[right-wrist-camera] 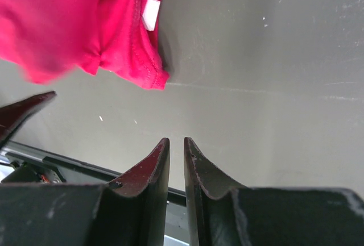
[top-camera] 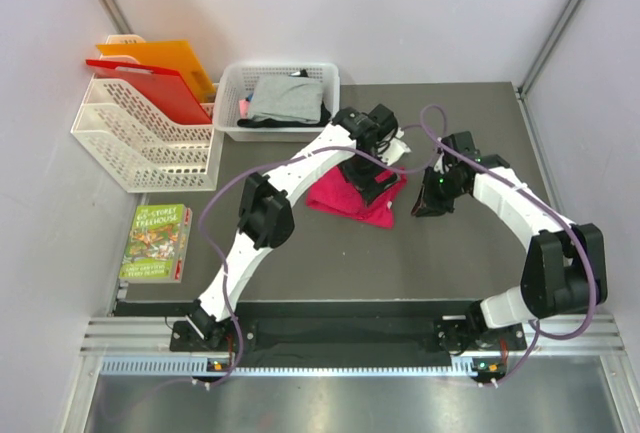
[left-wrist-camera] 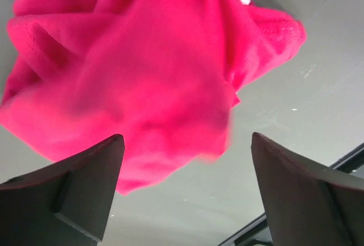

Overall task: Fold and stack the t-shirts
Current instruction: Fold the long partially folded tshirt into a neat square, then smooth out wrinkles on the folded tshirt

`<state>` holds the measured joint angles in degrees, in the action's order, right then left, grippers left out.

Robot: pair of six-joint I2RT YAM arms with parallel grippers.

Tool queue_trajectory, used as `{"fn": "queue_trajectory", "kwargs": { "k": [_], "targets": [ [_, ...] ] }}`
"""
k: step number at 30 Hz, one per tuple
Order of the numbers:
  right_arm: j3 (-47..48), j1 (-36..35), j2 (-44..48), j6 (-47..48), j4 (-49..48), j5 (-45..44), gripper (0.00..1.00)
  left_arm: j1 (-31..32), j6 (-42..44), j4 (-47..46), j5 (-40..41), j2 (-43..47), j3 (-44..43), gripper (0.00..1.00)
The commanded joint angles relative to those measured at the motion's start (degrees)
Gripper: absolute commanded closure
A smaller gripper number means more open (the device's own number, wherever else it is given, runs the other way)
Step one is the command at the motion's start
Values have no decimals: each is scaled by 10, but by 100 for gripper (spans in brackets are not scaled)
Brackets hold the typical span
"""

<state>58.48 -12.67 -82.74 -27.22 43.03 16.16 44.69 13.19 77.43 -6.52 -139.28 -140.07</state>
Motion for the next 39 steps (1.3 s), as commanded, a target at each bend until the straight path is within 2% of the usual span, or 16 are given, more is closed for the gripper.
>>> {"fn": "queue_trajectory", "kwargs": {
  "k": [1,5,10,15,16,19,20,22,23,26,29,31,35,39],
  "targets": [
    [-2,5,28,-2,-6,4,83,7,-13,-17,-24,5,-22,7],
    [-7,5,28,-5,-9,4,83,7,-26,-32,-29,16,-23,1],
    [-6,5,20,-7,-18,14,82,-19,-46,-62,-31,67,-20,1],
    [53,-25,-54,-20,-43,57,80,-172,-79,-75,-45,130,34,1],
    [72,-37,-72,-20,-45,67,80,-225,-80,-74,-47,138,47,1],
    [181,-89,-163,-22,-31,84,80,-319,-84,-69,-66,163,94,1],
    [243,-101,-187,-23,-28,92,80,-336,-84,-69,-66,169,106,1],
    [305,-131,-257,-34,-23,126,81,-372,-72,-69,-72,193,146,1],
    [362,-137,-279,-48,-27,139,81,-377,-68,-69,-71,201,177,1],
    [449,-156,-353,-74,-53,195,80,-381,-60,-86,-63,240,256,1],
    [477,-161,-407,-105,-57,223,81,-381,-58,-105,-58,273,317,1],
    [459,-160,-416,-103,-51,214,82,-382,-52,-105,-58,287,333,1],
    [366,-158,-386,-68,-44,165,79,-381,-44,-98,-74,290,343,1],
    [337,-150,-407,-34,-9,173,76,-381,-41,-84,-83,267,343,1]
  ]
}}
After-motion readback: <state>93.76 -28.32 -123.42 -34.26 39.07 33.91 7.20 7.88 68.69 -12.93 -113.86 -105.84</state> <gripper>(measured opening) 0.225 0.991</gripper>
